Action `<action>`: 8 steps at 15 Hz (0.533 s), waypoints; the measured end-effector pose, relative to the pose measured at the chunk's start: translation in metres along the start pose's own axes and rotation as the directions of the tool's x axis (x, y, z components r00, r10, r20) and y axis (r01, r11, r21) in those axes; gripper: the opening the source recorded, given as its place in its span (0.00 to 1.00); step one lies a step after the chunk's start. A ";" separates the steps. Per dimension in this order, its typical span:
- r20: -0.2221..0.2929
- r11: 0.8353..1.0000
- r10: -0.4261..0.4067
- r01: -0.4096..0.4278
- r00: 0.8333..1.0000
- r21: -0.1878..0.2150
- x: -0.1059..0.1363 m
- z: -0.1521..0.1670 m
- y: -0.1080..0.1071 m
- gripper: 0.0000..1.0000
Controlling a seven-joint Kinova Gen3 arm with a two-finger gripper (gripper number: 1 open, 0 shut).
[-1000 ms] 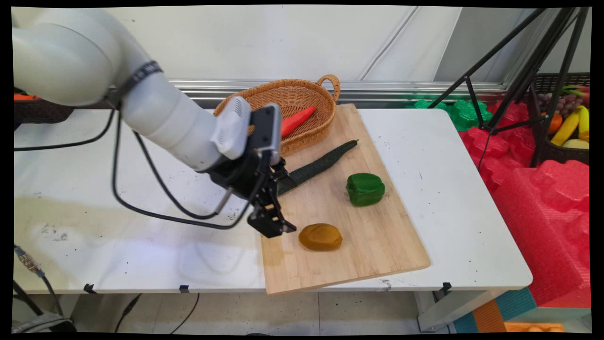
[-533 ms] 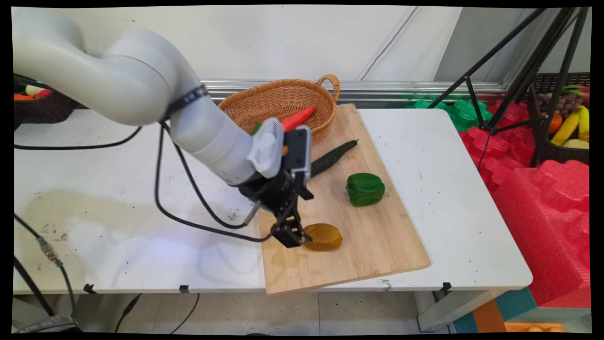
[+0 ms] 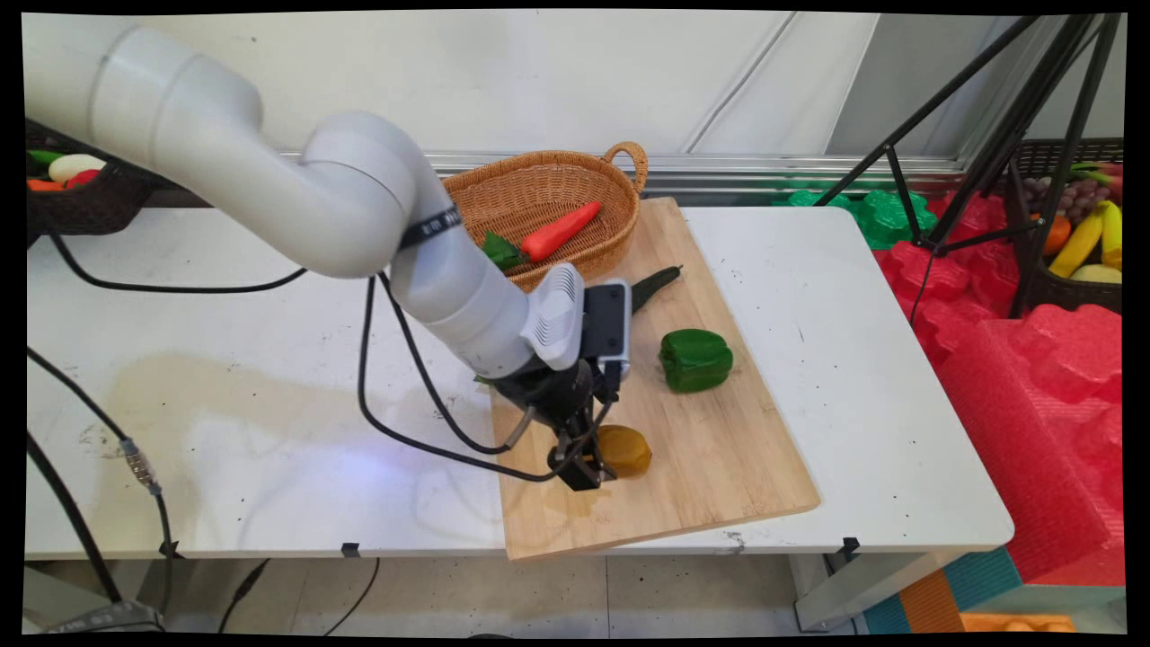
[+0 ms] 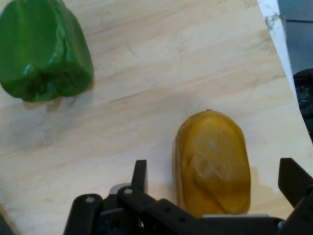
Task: Pick up the potato from the cutting board, then place the picked object in the vegetable basket
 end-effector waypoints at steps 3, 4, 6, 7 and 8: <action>0.014 1.000 -0.002 0.002 1.000 -0.010 0.002 0.016 0.000 0.00; 0.018 1.000 -0.004 0.004 1.000 -0.012 0.002 0.020 0.000 0.00; 0.020 1.000 -0.009 0.009 1.000 -0.012 0.003 0.024 0.000 0.00; 0.018 1.000 -0.015 0.015 1.000 -0.010 0.003 0.025 0.000 0.00; 0.012 1.000 -0.020 0.020 1.000 -0.008 0.005 0.024 0.000 0.00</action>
